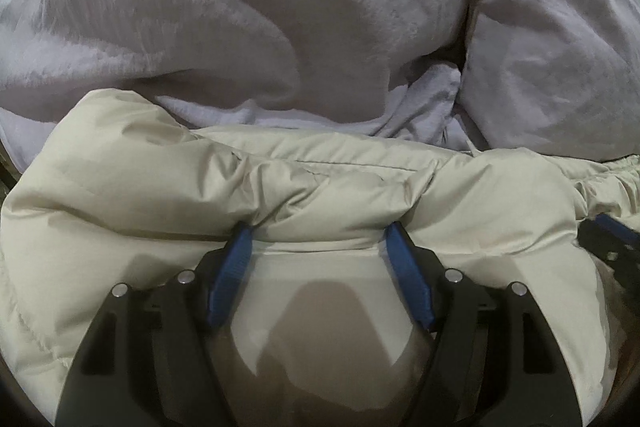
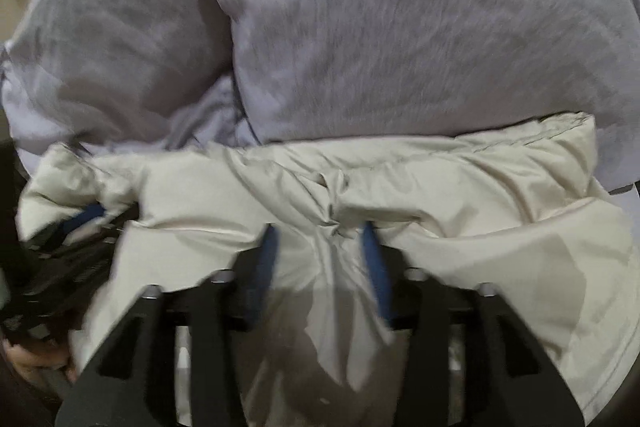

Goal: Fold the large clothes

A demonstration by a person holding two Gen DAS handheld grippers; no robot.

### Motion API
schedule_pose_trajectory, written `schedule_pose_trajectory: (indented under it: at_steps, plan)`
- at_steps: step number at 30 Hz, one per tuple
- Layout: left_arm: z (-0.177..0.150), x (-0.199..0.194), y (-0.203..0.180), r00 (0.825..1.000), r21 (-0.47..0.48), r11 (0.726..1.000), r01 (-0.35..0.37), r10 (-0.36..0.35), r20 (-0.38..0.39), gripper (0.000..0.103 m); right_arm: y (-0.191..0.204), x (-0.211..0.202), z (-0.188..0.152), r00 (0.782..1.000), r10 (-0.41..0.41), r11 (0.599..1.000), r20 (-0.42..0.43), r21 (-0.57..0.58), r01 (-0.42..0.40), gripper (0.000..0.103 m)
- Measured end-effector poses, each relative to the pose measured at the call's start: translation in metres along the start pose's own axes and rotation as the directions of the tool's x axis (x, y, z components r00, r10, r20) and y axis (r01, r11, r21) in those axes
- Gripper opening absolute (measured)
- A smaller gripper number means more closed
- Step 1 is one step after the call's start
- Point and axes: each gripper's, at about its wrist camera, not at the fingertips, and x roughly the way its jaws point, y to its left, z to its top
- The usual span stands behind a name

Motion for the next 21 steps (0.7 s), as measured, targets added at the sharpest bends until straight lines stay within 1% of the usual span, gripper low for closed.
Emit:
schedule_pose_trajectory:
  at_steps: [2, 4, 9, 15, 18, 21]
  plan:
    - [-0.002, 0.000, 0.000, 1.000, -0.003, 1.000, 0.000, 0.000, -0.001, 0.071, 0.005, -0.002, 0.001, 1.000, 0.017, 1.000, 0.002, 0.013, -0.017, 0.051]
    - [-0.002, 0.003, 0.001, 1.000, -0.008, 1.000, 0.002, -0.002, -0.003, 0.072, 0.015, 0.000, 0.003, 1.000, 0.016, 1.000, -0.005, 0.007, -0.016, 0.051]
    - [-0.004, 0.011, 0.005, 1.000, -0.016, 1.000, 0.007, -0.007, -0.003, 0.072, 0.027, 0.030, 0.002, 0.999, -0.049, 0.998, -0.008, -0.037, 0.049, 0.055]
    - [-0.011, 0.018, 0.008, 1.000, -0.027, 1.000, 0.006, -0.006, 0.005, 0.073, 0.030, 0.048, 0.000, 0.994, -0.111, 0.992, 0.020, -0.058, 0.112, 0.059]
    - [-0.015, 0.021, 0.005, 1.000, -0.029, 1.000, 0.002, -0.001, 0.013, 0.073, 0.036, 0.050, -0.003, 0.990, -0.134, 0.988, 0.038, -0.070, 0.136, 0.060]
    - [-0.023, 0.027, 0.008, 1.000, -0.030, 1.000, -0.002, 0.003, 0.023, 0.074, 0.038, 0.054, -0.003, 0.989, -0.136, 0.988, 0.052, -0.070, 0.139, 0.061]
